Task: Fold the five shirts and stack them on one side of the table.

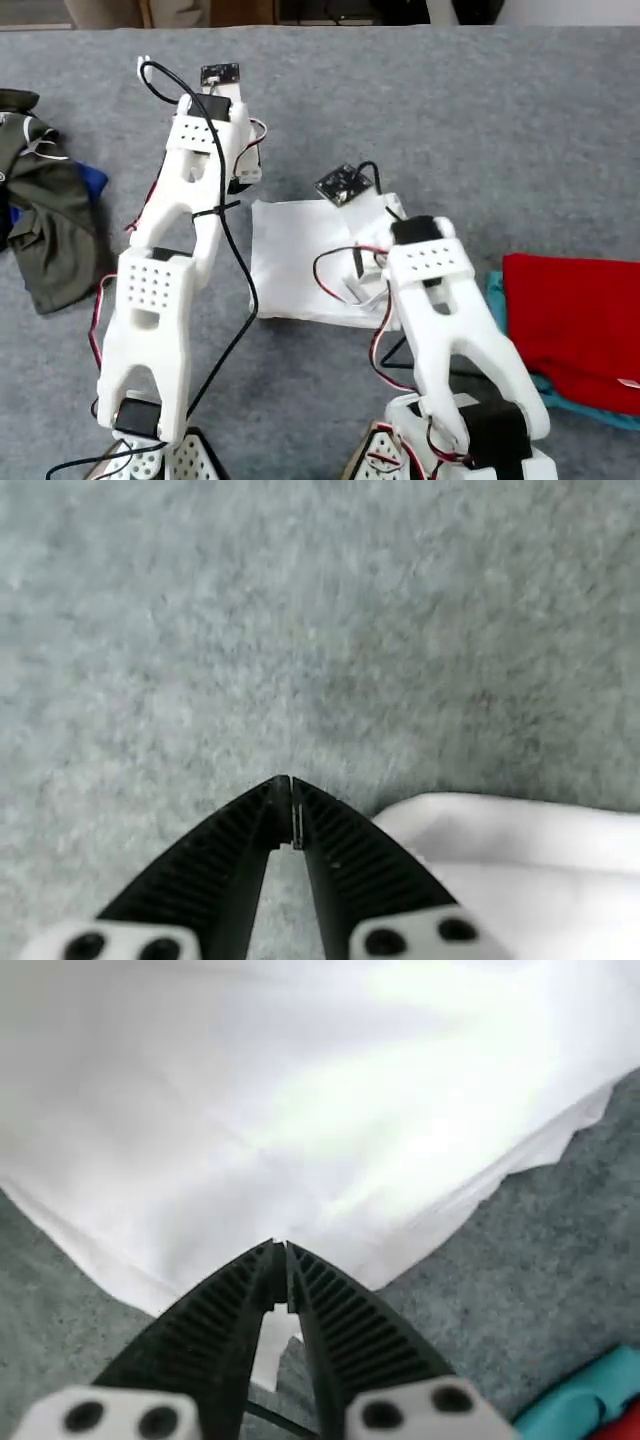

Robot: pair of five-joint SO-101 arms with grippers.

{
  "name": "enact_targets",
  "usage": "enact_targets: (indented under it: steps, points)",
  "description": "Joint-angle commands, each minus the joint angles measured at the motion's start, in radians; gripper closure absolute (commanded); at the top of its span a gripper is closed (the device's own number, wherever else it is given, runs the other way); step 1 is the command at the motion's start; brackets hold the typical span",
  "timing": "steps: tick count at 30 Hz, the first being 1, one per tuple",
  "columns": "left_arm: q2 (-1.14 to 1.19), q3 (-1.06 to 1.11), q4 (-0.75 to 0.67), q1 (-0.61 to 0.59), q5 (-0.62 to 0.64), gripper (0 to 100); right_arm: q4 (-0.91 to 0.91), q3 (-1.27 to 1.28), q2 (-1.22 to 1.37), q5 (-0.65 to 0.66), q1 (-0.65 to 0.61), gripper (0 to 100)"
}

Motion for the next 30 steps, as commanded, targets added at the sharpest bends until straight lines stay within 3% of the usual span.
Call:
enact_targets:
  steps: [1,8,22,27,30]
  points:
    - [0.038,-0.130,0.011,0.014,0.008,98,-0.055,0.024,-0.054,-0.012,-0.015,99.2]
    - [0.174,-0.238,0.000,0.089,-0.002,98,-0.121,0.107,-0.053,-0.009,-0.012,99.2]
    - [0.237,-0.295,0.038,0.015,-0.037,98,-0.203,0.153,-0.059,-0.002,-0.004,99.2]
    - [0.229,-0.436,0.204,0.026,-0.040,98,-0.193,0.079,-0.062,-0.005,-0.004,99.2]
    - [0.216,-0.512,0.222,0.026,-0.037,98,-0.149,0.031,-0.062,-0.003,-0.004,99.2]
